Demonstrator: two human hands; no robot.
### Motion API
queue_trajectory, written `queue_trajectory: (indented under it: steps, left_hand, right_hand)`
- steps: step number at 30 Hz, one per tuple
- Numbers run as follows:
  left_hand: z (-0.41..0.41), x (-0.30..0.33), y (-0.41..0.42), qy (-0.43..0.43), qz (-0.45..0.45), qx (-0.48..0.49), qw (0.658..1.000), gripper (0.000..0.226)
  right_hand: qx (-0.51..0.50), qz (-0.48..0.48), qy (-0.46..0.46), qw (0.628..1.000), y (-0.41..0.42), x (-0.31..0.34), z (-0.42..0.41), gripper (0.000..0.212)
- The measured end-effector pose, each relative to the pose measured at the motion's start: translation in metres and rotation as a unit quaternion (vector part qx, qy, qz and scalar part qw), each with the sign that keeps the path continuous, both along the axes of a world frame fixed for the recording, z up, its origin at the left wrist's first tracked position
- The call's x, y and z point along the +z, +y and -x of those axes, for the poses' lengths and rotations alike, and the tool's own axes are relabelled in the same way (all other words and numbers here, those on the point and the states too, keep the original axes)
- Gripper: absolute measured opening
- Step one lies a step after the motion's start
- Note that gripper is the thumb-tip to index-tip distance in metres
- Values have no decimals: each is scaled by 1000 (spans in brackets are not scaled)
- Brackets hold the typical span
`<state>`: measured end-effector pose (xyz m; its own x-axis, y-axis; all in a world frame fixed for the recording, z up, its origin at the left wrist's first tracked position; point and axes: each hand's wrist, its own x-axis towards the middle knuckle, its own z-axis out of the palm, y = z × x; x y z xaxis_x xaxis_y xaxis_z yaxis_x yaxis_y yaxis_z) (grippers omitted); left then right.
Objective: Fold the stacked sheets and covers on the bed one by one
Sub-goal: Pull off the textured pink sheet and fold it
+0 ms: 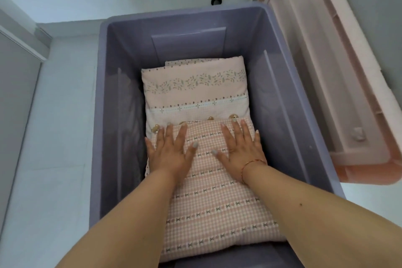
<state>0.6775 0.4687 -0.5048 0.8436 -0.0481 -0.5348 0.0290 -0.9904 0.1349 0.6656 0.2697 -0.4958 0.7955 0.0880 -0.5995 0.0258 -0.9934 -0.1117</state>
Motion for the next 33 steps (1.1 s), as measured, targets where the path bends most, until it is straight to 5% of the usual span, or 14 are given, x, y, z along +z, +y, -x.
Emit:
queue_trajectory:
  steps: [17,33]
  left_hand:
    - [-9,27,-17,32,-52,13,998,70]
    - [70,275,-43,36,-14,-19,999,71]
  right_hand:
    - [4,36,40,999,3,17,-11,77]
    - [-74,-67,56,993,-3,259,40,71]
